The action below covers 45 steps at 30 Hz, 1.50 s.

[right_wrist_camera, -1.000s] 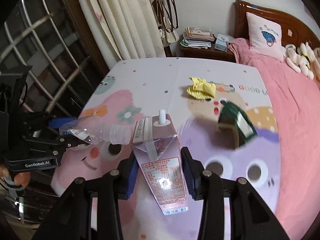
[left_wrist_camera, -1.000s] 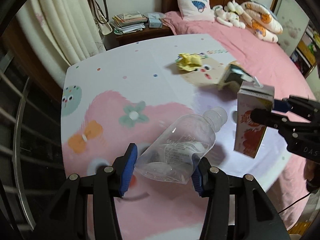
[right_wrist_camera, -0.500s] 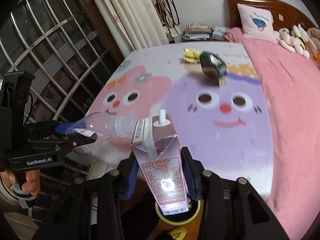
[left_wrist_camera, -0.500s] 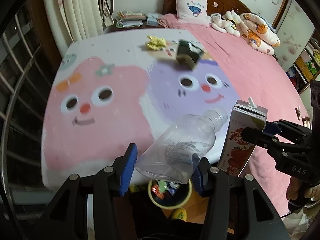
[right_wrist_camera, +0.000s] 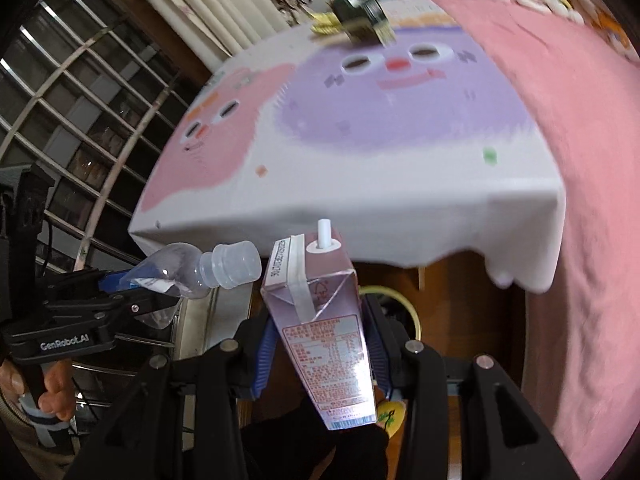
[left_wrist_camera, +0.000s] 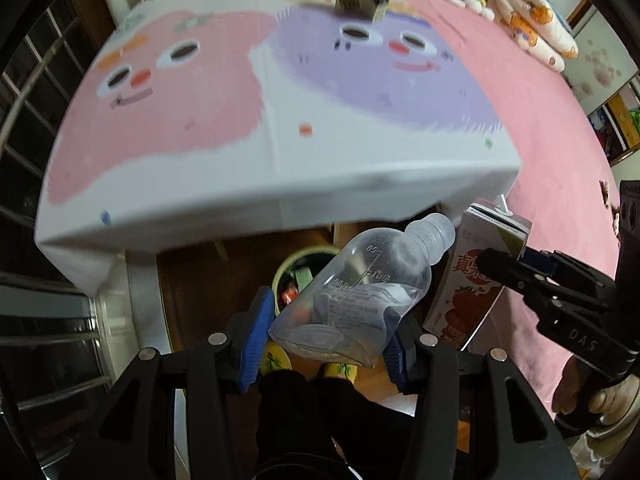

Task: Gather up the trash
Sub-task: 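Carry bottle and pink carton over the bin and open both grippers, then raise both tools back over the bed toward the green box and yellow paper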

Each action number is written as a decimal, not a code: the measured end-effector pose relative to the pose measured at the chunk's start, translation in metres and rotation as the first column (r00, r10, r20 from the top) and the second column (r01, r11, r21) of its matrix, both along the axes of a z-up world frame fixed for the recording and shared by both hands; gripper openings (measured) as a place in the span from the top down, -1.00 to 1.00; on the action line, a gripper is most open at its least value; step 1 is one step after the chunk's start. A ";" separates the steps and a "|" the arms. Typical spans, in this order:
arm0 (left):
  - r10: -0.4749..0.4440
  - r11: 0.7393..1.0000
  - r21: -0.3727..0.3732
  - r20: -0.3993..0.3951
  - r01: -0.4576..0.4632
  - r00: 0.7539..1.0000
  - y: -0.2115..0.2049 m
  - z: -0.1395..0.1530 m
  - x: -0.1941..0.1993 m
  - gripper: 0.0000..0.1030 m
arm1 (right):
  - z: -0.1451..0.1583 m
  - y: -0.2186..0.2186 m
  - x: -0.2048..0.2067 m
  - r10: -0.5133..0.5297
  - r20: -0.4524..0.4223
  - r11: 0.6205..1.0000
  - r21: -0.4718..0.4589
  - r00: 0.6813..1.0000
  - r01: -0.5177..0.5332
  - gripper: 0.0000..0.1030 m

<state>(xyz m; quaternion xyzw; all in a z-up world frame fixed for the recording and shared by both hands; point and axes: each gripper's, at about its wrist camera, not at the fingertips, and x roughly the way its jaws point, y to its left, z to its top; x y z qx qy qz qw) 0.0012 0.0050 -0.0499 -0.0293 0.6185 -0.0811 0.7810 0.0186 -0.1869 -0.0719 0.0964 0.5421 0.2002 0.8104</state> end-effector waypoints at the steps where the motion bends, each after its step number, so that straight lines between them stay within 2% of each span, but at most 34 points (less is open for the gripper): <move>1: -0.002 1.000 0.002 -0.011 0.002 1.000 -0.002 -0.008 -0.001 0.06 | -0.008 0.000 -0.002 -0.010 -0.011 1.000 0.002 1.000 0.010 0.21; 8: -0.018 1.000 0.011 -0.072 0.018 0.997 -0.012 -0.084 -0.001 0.06 | -0.088 0.007 -0.008 -0.085 -0.079 0.996 -0.021 0.993 0.084 0.20; 14: -0.028 1.000 -0.003 -0.115 0.028 0.993 -0.018 -0.171 0.005 0.05 | -0.171 0.016 -0.001 -0.148 -0.128 0.989 -0.030 0.981 0.146 0.20; 20: -0.113 0.993 0.013 -0.134 0.116 0.985 -0.024 -0.250 0.010 0.03 | -0.249 0.029 0.010 -0.191 -0.167 0.981 -0.067 0.967 0.182 0.19; 21: -0.125 0.992 0.011 -0.148 0.128 0.981 -0.025 -0.260 0.011 -0.03 | -0.256 0.029 0.011 -0.195 -0.173 0.980 -0.078 0.965 0.184 0.19; 23: -0.150 0.988 0.008 -0.169 0.153 0.974 -0.024 -0.278 0.013 -0.46 | -0.274 0.033 0.013 -0.200 -0.198 0.978 -0.099 0.960 0.184 0.18; 24: -0.157 0.987 0.014 -0.165 0.162 0.974 -0.024 -0.285 0.014 -0.81 | -0.280 0.035 0.015 -0.203 -0.208 0.977 -0.109 0.957 0.184 0.17; 25: -0.162 0.986 0.024 -0.160 0.168 0.974 -0.025 -0.291 0.014 -0.92 | -0.285 0.036 0.015 -0.205 -0.213 0.976 -0.117 0.955 0.183 0.11; 27: -0.168 0.984 0.035 -0.173 0.177 0.970 -0.023 -0.302 0.016 -0.92 | -0.289 0.037 0.015 -0.210 -0.217 0.974 -0.132 0.953 0.184 0.00; 31: -0.168 0.983 0.057 -0.131 0.176 0.977 -0.017 -0.301 0.015 -0.92 | -0.286 0.037 0.012 -0.221 -0.210 0.971 -0.145 0.952 0.193 -0.01; 34: -0.167 0.983 0.059 -0.083 0.172 0.982 -0.011 -0.282 0.012 -0.92 | -0.275 0.035 0.009 -0.232 -0.201 0.968 -0.146 0.952 0.205 -0.01; 40: -0.143 0.989 0.031 -0.024 0.143 0.990 0.003 -0.225 0.010 -0.94 | -0.235 0.039 0.014 -0.230 -0.173 0.967 -0.154 0.958 0.205 -0.01; 45: -0.138 0.990 -0.004 0.025 0.138 0.990 0.013 -0.167 0.011 -0.98 | -0.186 0.044 0.012 -0.230 -0.147 0.966 -0.152 0.962 0.208 -0.01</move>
